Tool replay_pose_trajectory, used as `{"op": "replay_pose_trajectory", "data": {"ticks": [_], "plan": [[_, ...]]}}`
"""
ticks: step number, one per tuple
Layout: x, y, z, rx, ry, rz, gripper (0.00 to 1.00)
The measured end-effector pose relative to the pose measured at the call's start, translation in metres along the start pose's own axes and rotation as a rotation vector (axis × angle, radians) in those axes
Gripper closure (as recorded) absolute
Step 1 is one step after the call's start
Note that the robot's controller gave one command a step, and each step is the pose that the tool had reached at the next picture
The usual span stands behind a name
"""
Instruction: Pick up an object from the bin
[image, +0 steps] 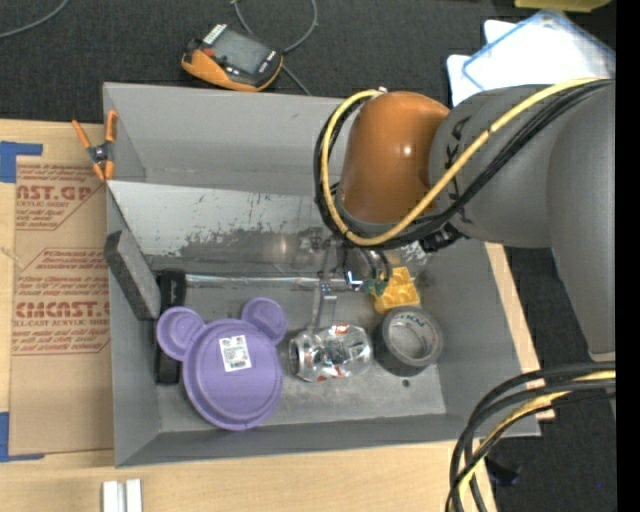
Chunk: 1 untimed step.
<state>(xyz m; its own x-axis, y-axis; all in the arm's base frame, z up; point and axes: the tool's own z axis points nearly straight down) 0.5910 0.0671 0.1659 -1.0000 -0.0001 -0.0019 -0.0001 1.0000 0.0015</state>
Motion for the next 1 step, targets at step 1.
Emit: {"op": "replay_pose_trajectory", "data": {"ticks": [1], "plan": [[0.0,0.0,0.0001,0.0,0.0,-0.001,0.0]]}}
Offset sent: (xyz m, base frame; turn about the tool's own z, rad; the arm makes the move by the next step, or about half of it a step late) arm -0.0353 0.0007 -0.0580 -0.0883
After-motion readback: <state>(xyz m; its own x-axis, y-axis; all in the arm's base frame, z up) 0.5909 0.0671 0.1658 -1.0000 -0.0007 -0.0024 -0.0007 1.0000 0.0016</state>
